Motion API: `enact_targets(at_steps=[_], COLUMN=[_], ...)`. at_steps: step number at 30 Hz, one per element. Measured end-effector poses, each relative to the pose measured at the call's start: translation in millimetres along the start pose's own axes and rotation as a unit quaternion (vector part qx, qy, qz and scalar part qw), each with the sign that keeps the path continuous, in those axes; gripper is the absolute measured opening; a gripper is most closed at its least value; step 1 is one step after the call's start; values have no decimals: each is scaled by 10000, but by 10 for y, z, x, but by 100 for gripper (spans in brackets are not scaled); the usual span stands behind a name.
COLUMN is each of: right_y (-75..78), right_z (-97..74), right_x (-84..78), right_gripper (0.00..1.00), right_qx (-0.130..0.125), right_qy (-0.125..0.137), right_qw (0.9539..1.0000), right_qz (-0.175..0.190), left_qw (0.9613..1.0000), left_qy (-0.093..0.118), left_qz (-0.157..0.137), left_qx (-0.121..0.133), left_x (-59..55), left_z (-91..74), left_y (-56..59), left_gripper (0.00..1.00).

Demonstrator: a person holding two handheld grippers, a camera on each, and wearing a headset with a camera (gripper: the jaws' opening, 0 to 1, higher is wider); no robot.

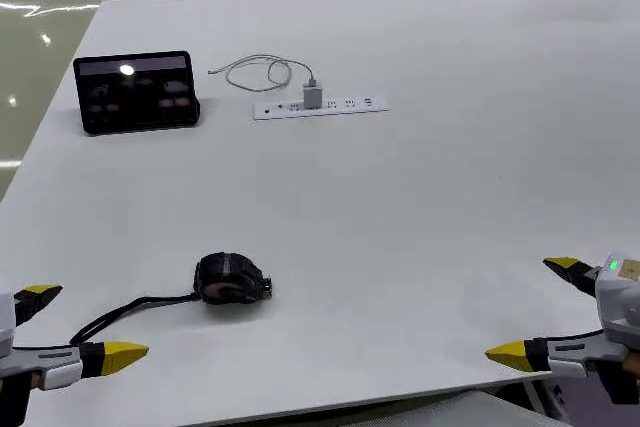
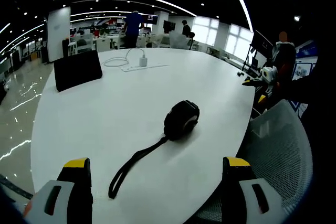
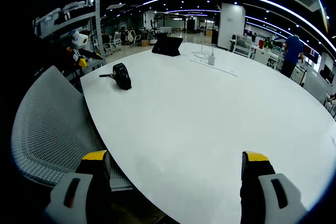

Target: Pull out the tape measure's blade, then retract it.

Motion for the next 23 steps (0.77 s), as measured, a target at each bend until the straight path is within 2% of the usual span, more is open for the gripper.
enact_targets(at_steps=[2,8,9,10,13,18,23], right_y=[-16,29,31,34,54,68,65], right_z=[-11,-8,-6,-6,-4,10,17], right_x=[30,70,67,62,37,-24,-45], right_gripper=[100,100,100,100,100,100,100], right_qx=[19,28,28,31,43,32,58], right_qy=[-20,-38,-41,-53,-88,-136,-176], right_qw=[9999,9998,9998,9998,9998,9999,9997], right_qz=[-107,-173,-173,-184,-195,-93,-155], left_qw=[9999,9999,9999,9997,9998,9997,9998], left_qy=[-47,-82,-83,-111,-102,-126,-122], left_qz=[112,86,88,-17,32,57,46], left_qx=[8,-80,-87,-201,-138,-183,-177], left_x=[-6,-22,-23,-33,-29,-29,-19], left_z=[-22,-47,-47,-38,-31,-21,-29], left_y=[14,63,67,86,73,76,75], left_gripper=[100,100,100,100,100,100,100])
Point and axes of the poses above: the centre of the closed fingertips' face, and the gripper's own axes: z roughly forward along the fingers, y roughly to its right, x roughly out of its top, the point moved 8 cm from there along -z, roughly backward along the fingers, and after that the axes turned 4 degrees about -x, right-handed, at the moved point
